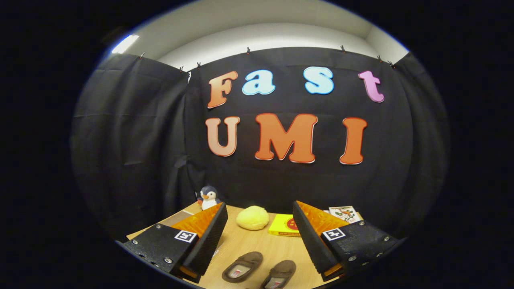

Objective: Open the storage box then place both shoes into the box .Put the left shoe in first, then the right shoe, with the right side of both shoes facing outward in a uniform manner.

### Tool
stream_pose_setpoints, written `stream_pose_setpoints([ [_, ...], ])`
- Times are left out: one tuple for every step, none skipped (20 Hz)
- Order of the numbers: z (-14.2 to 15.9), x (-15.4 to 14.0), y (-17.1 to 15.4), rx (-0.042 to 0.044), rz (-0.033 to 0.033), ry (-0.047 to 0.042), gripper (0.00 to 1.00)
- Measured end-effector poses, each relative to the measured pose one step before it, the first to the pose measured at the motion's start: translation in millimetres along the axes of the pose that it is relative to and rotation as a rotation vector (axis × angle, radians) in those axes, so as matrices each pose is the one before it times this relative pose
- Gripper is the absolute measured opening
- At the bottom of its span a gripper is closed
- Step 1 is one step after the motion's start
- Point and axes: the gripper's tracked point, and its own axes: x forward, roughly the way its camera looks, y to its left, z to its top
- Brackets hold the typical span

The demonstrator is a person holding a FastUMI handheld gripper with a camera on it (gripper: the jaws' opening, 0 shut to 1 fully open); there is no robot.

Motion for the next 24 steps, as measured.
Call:
stream_pose_setpoints([
  [-13.5,4.6,8.89,0.01603,0.0396,0.03467,0.98],
  [-15.98,4.49,9.71,0.0224,0.03516,0.03662,0.98],
  [-17.25,3.16,10.66,0.02054,0.03364,0.03787,0.98],
  [-13.12,5.84,8.74,0.0193,0.03318,0.03008,0.98],
  [-14.84,8.46,7.49,0.01515,0.03567,0.03439,0.98],
  [-13.1,8.21,7.58,0.01413,0.03755,0.02885,0.98],
  [-17.38,8.84,6.15,0.01421,0.02837,0.03992,0.98],
  [-13.73,9.13,1.98,0.01737,0.02269,0.03143,0.98],
  [-16.06,11.84,1.31,0.02502,0.01444,0.03872,0.98],
  [-14.07,10.07,4.49,0.03476,0.03176,0.03914,0.98],
  [-12.7,11.6,6.57,0.04804,0.03839,0.03539,0.98],
  [-11.56,8.96,6.98,0.05833,0.05028,0.03441,0.96],
  [-11.87,6.44,6.92,0.06273,0.05598,0.03406,0.95],
  [-8.32,7.59,5.94,0.05921,0.05435,0.0282,0.95],
  [-7.61,5.55,3.06,0.04833,0.02961,0.02604,0.95],
  [-2.86,3.85,-0.94,0.02493,0.01599,0.006,0.95],
  [-0.3,1.37,1.37,0.00849,0.01902,0.0,0.95],
  [-2.18,3.22,0.27,0.01322,0.01625,0.01311,0.95],
  [-7.8,4.79,1.45,0.01988,0.02263,0.03382,0.95],
  [-5.88,5.04,-0.89,0.02098,0.02268,0.03425,0.95],
  [-7.23,6.38,-0.75,0.02513,0.02913,0.03218,0.95],
  [-6.41,7.36,0.37,0.04209,0.03706,0.02884,0.95],
  [-5.73,8.57,1.44,0.05784,0.04049,0.02027,0.95],
  [-2.49,6.95,-1.74,0.05942,0.0308,0.01043,0.95],
])
